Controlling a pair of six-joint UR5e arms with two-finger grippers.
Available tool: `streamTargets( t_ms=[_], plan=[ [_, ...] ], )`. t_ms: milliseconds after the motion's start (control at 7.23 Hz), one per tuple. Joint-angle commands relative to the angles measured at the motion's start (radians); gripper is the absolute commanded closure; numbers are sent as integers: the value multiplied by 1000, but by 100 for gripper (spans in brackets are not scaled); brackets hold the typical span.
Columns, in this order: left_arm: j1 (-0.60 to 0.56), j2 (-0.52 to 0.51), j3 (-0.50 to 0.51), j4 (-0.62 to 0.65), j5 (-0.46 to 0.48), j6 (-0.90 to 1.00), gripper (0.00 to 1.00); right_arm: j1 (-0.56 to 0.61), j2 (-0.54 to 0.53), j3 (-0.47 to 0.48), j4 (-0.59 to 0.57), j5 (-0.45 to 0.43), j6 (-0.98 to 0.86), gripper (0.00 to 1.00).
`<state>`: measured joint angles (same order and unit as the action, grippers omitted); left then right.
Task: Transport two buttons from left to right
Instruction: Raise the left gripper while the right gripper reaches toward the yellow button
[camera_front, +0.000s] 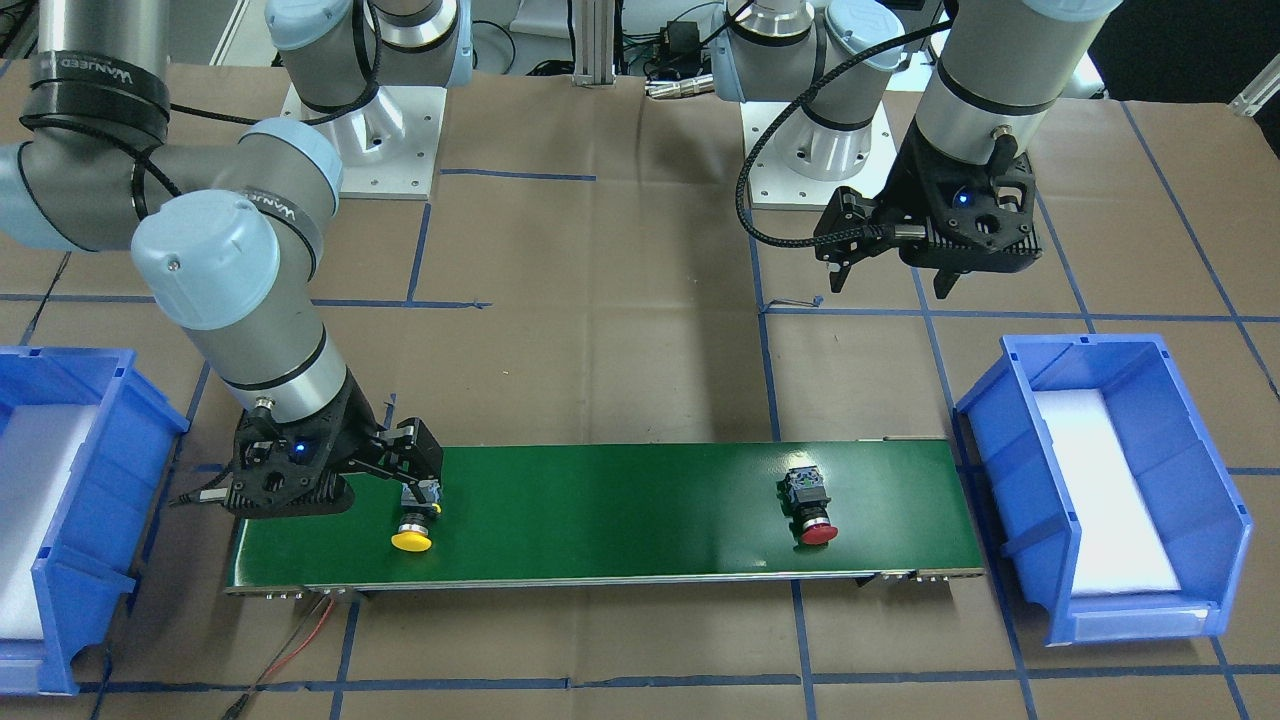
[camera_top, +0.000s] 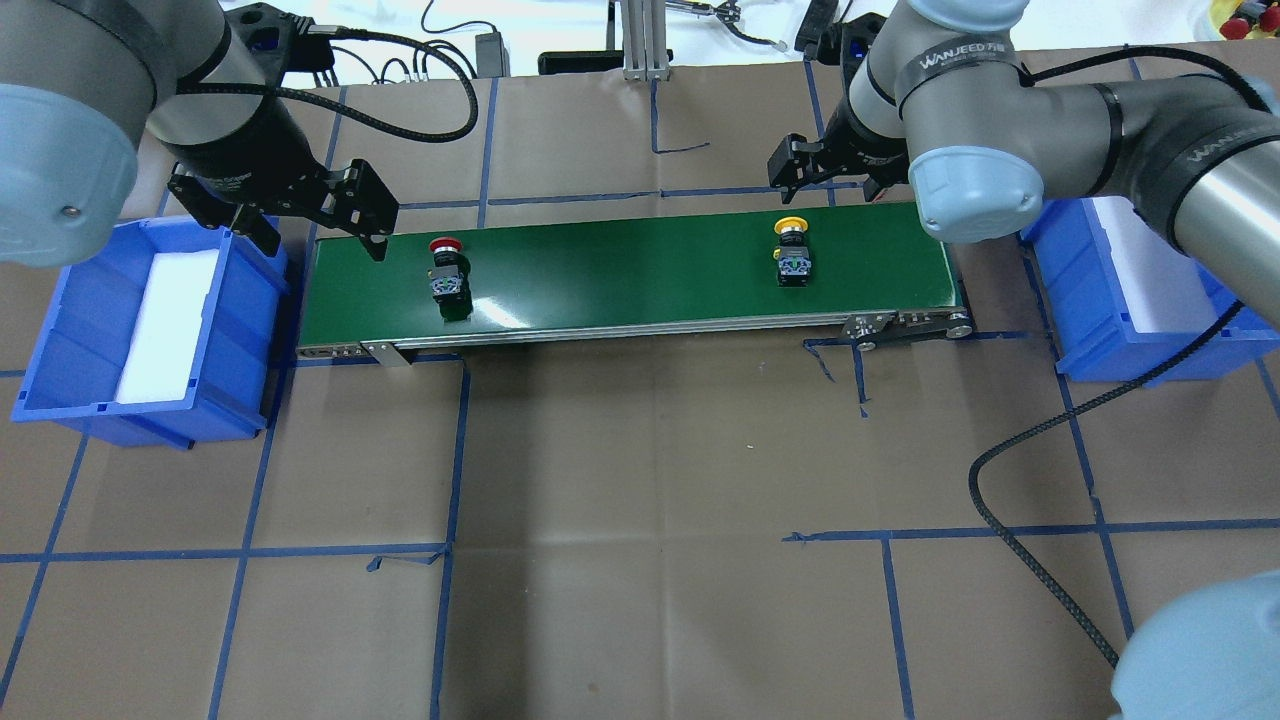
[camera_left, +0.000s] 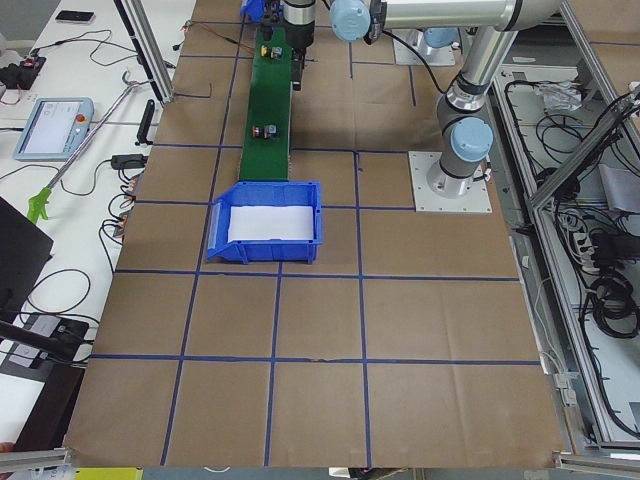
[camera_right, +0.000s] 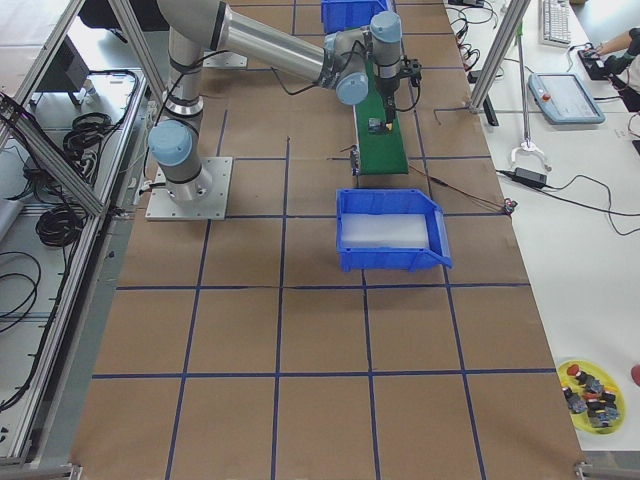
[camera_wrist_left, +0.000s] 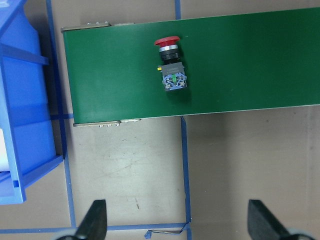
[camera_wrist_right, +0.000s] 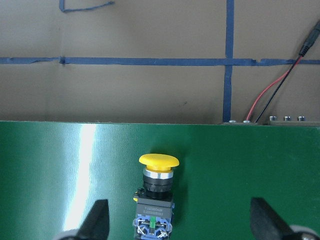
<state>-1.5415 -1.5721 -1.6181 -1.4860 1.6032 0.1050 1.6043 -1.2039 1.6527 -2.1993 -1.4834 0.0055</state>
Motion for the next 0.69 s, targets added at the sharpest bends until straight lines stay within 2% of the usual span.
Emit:
streamTargets(
  t_ms=[0,553],
  plan=[
    [0,1,-2,1,-2,-2,0,2,38,4,0,-32,1,0],
    [0,-5,-2,1,-5,-2,0,2,82,7,-8,-34,7,3]
  ],
)
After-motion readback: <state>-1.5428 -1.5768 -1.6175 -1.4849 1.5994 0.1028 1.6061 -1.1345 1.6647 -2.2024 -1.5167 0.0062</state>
